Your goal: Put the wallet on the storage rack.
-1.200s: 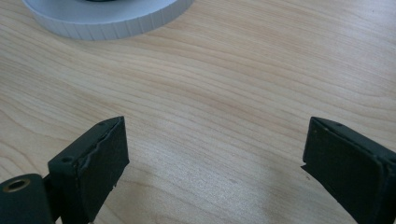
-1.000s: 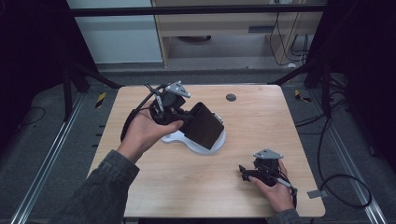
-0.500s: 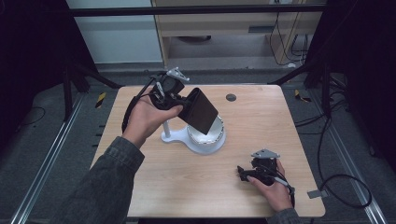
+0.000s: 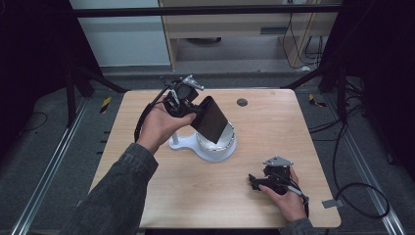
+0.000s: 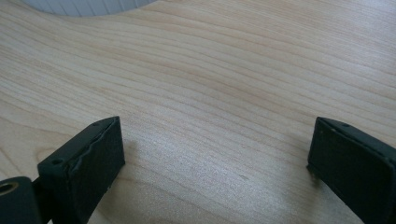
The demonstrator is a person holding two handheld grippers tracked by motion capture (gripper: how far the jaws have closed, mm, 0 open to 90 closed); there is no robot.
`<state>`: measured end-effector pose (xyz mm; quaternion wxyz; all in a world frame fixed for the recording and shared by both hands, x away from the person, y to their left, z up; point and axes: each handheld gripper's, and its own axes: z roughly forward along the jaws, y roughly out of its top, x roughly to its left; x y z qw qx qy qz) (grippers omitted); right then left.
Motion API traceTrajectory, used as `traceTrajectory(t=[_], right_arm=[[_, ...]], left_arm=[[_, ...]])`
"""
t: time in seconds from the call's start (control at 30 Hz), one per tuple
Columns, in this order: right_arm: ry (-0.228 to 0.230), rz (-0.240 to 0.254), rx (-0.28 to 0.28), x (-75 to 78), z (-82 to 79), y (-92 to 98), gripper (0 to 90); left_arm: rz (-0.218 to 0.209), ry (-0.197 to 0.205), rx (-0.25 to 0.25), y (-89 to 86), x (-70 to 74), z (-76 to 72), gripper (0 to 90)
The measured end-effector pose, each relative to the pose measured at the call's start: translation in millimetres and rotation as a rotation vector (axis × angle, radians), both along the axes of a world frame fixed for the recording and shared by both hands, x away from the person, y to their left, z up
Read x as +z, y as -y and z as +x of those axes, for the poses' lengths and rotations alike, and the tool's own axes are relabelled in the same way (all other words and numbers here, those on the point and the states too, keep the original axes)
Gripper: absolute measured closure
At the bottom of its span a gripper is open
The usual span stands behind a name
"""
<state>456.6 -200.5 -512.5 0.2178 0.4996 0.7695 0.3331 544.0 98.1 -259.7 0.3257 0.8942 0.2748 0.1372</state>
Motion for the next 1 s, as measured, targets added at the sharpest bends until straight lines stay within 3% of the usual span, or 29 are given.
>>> traceTrajectory(t=[0.7,0.8,1.0], right_arm=[[0.001,0.000,-0.001,-0.1,-0.8,0.0,3.8],[0.002,0.001,-0.001,-0.3,-0.7,0.0,3.8],[0.002,0.001,-0.001,-0.3,-0.7,-0.1,3.8]], left_arm=[[0.056,-0.071,-0.013,22.4,-43.6,17.6,80.5],[0.036,-0.093,-0.014,24.5,-46.4,21.4,80.5],[0.056,-0.096,-0.012,30.8,-47.3,29.9,80.0]])
